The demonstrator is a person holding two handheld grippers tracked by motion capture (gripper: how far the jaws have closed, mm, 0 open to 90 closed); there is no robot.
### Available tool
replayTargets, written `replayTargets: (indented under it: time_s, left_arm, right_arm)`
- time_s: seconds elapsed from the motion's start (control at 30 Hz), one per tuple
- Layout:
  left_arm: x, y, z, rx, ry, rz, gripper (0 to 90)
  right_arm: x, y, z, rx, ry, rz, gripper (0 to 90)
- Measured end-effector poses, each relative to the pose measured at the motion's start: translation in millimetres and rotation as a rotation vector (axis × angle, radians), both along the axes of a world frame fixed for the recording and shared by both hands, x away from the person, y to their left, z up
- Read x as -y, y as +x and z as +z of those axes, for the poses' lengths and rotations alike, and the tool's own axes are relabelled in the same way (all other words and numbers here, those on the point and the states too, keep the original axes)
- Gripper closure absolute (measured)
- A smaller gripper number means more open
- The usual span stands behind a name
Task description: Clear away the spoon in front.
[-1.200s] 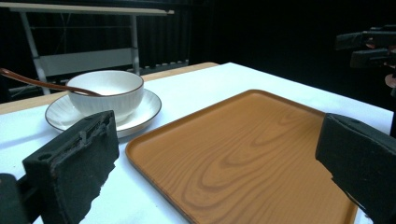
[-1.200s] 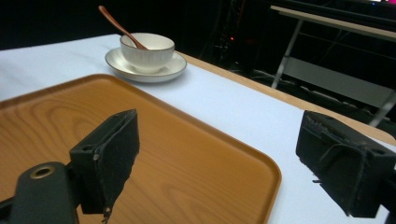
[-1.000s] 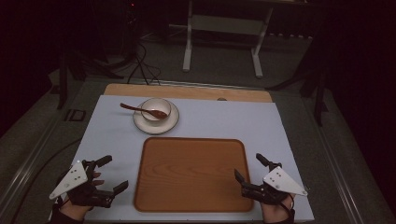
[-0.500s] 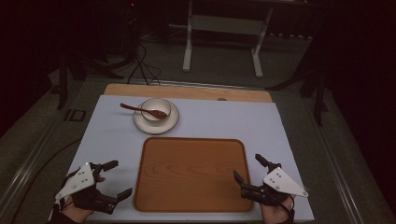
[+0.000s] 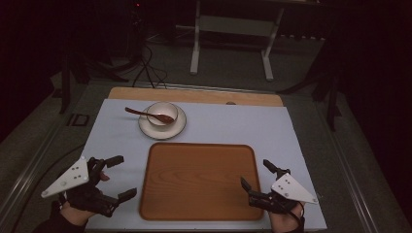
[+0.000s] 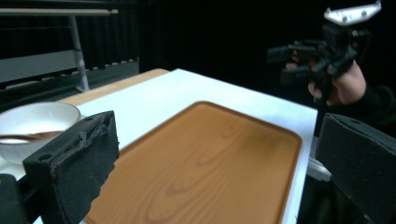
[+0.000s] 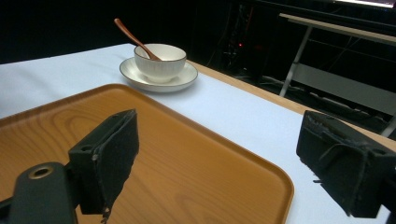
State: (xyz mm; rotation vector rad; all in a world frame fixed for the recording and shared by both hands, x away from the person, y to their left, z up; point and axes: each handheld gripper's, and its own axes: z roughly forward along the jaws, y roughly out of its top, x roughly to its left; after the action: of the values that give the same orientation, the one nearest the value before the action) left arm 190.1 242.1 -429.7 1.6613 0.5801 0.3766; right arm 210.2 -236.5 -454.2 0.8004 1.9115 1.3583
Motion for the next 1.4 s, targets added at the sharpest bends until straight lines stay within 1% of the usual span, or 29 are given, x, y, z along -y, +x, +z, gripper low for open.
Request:
replayTargets:
  time_s: [0.07, 0.1, 0.23, 0.33, 0.37, 0.4, 0.43, 0.47, 0.5, 0.53, 0.57, 0.6, 0.7, 0.73, 0.77, 0.83, 0.93, 0.97, 1.0, 1.07, 1.1, 1.13, 1.2, 1.23, 1.27, 1.3, 1.33, 1.37, 1.4]
  left_arm:
    - [0.0, 8.3, 8.7, 0.003, 0.001, 0.003, 0.0]
    - [0.0, 8.3, 8.7, 0.003, 0.001, 0.003, 0.0]
    - [4.1, 20.2, 17.6, 0.013, 0.024, 0.025, 0.0]
    - [5.1, 25.7, 20.3, 0.016, 0.025, 0.040, 0.0]
    - [4.6, 31.5, 23.5, 0.015, 0.015, 0.052, 0.0]
    - [4.6, 31.5, 23.5, 0.015, 0.015, 0.052, 0.0]
    - [3.8, 36.3, 27.6, 0.026, 0.008, 0.077, 0.0]
    - [3.8, 36.3, 27.6, 0.026, 0.008, 0.077, 0.0]
    - [2.9, 41.4, 31.8, 0.033, -0.009, 0.092, 0.0]
    - [2.9, 41.4, 31.8, 0.033, -0.009, 0.092, 0.0]
    - [1.6, 46.7, 35.8, 0.039, -0.033, 0.109, 0.0]
    - [1.6, 46.7, 35.8, 0.039, -0.033, 0.109, 0.0]
    - [-0.1, 58.2, 41.2, 0.038, -0.077, 0.141, 0.2]
    - [-0.1, 58.2, 41.2, 0.038, -0.077, 0.141, 0.2]
    - [-0.6, 63.5, 41.9, 0.038, -0.089, 0.160, 0.2]
    - [-0.9, 66.3, 41.8, 0.032, -0.097, 0.167, 0.2]
    - [-1.8, 75.9, 40.5, 0.013, -0.109, 0.199, 0.2]
    - [-2.6, 81.4, 39.7, 0.000, -0.121, 0.220, 0.2]
    - [-2.6, 81.4, 39.7, 0.000, -0.121, 0.220, 0.2]
    - [-4.9, 88.8, 38.9, -0.017, -0.144, 0.255, 0.3]
    - [-5.9, 91.4, 38.8, -0.025, -0.155, 0.259, 0.2]
    - [-7.1, 97.1, 39.2, -0.031, -0.157, 0.298, 0.3]
    - [-7.9, 100.4, 39.4, -0.038, -0.165, 0.303, 0.3]
    - [-9.1, 106.0, 40.1, -0.047, -0.169, 0.331, 0.3]
    - [-9.1, 106.0, 40.1, -0.047, -0.169, 0.331, 0.3]
    - [-10.5, 113.0, 39.9, -0.064, -0.191, 0.357, 0.4]
    - [-11.0, 115.2, 39.5, -0.067, -0.199, 0.370, 0.4]
    - [-11.0, 115.2, 39.5, -0.067, -0.199, 0.370, 0.4]
    - [-11.7, 119.6, 38.8, -0.080, -0.212, 0.377, 0.4]
  right_arm:
    - [-0.6, 0.4, 0.1, -0.002, 0.002, 0.004, 12.9]
    - [-0.6, 0.4, 0.1, -0.002, 0.002, 0.004, 12.9]
    - [-0.5, 0.2, 0.5, 0.002, 0.002, 0.004, 12.9]
    - [-0.2, 0.3, 0.4, 0.000, 0.003, 0.005, 12.9]
    - [-0.1, 0.2, 0.2, 0.000, 0.004, 0.007, 12.9]
    - [-0.1, 0.2, 0.2, -0.002, 0.005, 0.007, 12.9]
    - [-0.2, 0.3, 0.1, -0.002, 0.005, 0.008, 12.9]
    - [-0.3, 0.3, 0.1, -0.002, 0.005, 0.008, 12.9]
    - [-0.4, 0.3, 0.1, -0.003, 0.003, 0.010, 12.9]
    - [-0.4, 0.3, 0.1, -0.003, 0.003, 0.010, 12.9]
    - [-1.0, 0.7, -0.4, -0.006, 0.000, 0.013, 12.9]
    - [-1.1, 0.9, -0.6, -0.009, -0.001, 0.013, 13.0]
    - [-0.9, 1.3, -1.2, -0.014, 0.000, 0.011, 13.0]
    - [-0.6, 1.2, -1.1, -0.014, 0.001, 0.010, 13.0]
    - [-0.4, 1.1, -0.9, -0.012, 0.002, 0.009, 13.1]
    - [-0.3, 0.9, -0.7, -0.012, 0.002, 0.010, 13.1]
    - [-1.0, 0.9, -0.8, -0.012, 0.002, 0.013, 13.0]
    - [-1.6, 1.1, -1.2, -0.014, 0.002, 0.016, 13.1]
    - [-1.6, 1.1, -1.2, -0.014, 0.002, 0.016, 13.1]
    - [-2.1, 1.2, -1.3, -0.014, 0.000, 0.018, 13.1]
    - [-2.2, 1.2, -1.3, -0.015, -0.001, 0.018, 13.0]
    - [-2.2, 1.4, -1.4, -0.017, -0.001, 0.020, 13.0]
    - [-2.1, 1.5, -1.5, -0.017, -0.003, 0.021, 13.0]
    - [-2.0, 1.9, -1.9, -0.021, -0.002, 0.022, 13.0]
    - [-2.0, 2.2, -2.1, -0.023, 0.001, 0.023, 13.1]
    - [-2.0, 2.5, -2.3, -0.026, 0.003, 0.023, 13.0]
    - [-2.2, 2.8, -2.6, -0.029, 0.004, 0.025, 13.0]
    - [-2.2, 2.8, -2.6, -0.029, 0.004, 0.025, 13.0]
    - [-2.7, 3.0, -2.9, -0.030, 0.002, 0.028, 13.1]
